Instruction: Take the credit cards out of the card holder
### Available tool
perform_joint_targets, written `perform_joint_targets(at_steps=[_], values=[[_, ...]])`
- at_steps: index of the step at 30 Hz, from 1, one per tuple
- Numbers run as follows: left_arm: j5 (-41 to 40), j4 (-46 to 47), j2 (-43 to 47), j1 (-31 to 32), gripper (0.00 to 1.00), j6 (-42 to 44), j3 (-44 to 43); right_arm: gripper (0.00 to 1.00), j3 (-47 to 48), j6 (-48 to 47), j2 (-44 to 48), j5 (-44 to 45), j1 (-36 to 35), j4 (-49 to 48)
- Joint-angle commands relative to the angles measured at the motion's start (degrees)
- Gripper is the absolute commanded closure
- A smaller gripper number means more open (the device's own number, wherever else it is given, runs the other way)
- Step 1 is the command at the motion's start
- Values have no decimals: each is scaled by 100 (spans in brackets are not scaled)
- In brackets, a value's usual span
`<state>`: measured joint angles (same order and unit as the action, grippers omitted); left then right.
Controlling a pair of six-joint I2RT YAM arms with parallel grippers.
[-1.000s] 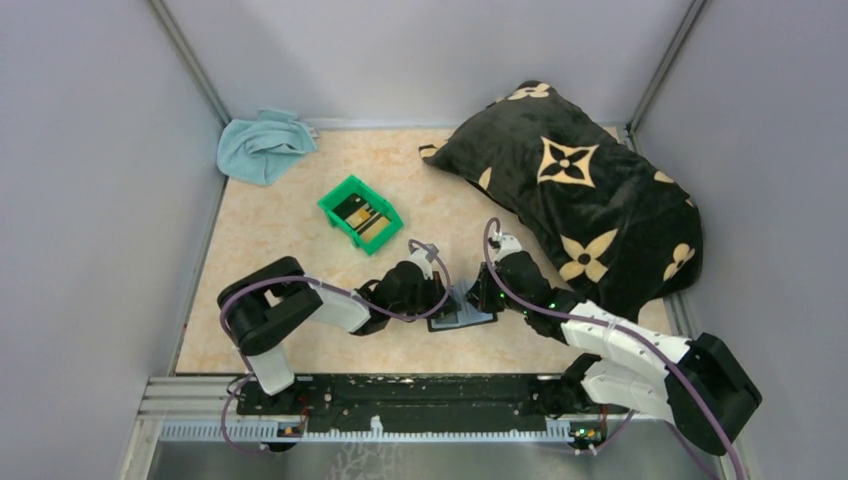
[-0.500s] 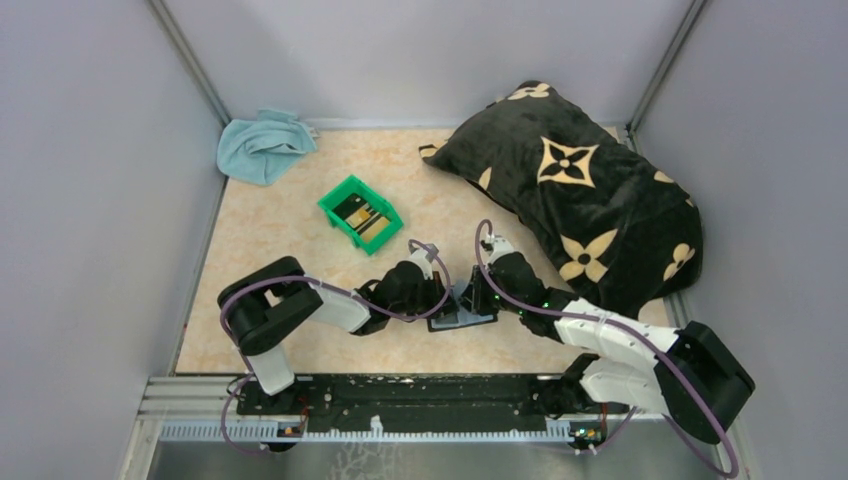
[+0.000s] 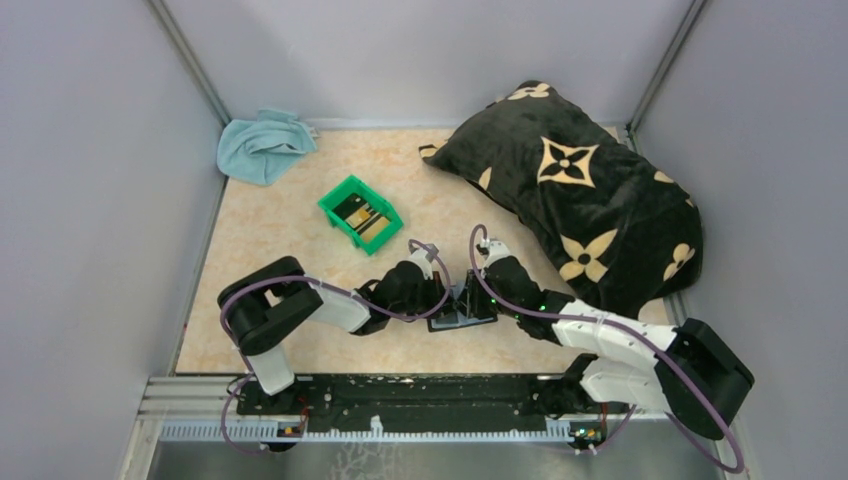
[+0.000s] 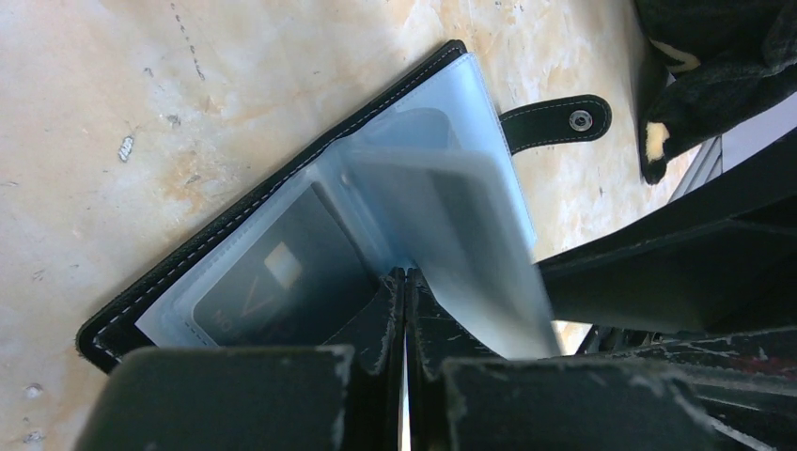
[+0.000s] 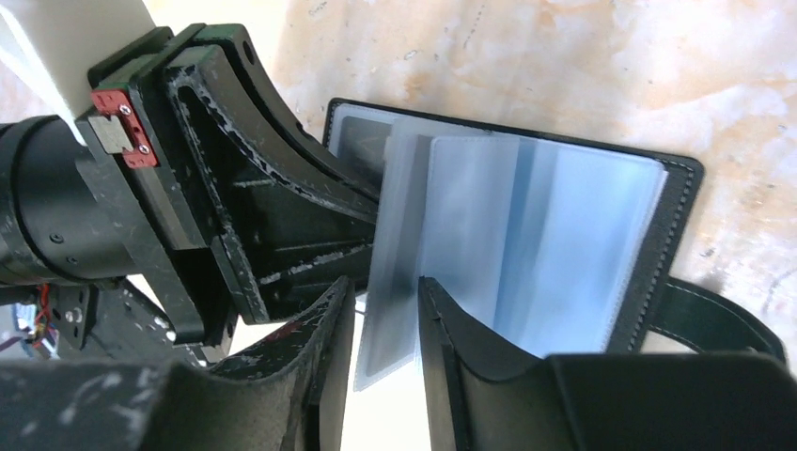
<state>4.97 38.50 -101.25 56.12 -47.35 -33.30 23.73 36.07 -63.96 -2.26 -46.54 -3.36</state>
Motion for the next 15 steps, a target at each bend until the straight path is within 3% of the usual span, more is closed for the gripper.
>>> perform_joint_targets(at_steps=[1, 15], values=[[-67, -456, -206, 7, 100, 130, 64, 67, 161, 3, 424, 466, -63, 390], [-166, -510, -17, -31, 100, 199, 222, 66, 95, 7, 470, 148, -17, 225]])
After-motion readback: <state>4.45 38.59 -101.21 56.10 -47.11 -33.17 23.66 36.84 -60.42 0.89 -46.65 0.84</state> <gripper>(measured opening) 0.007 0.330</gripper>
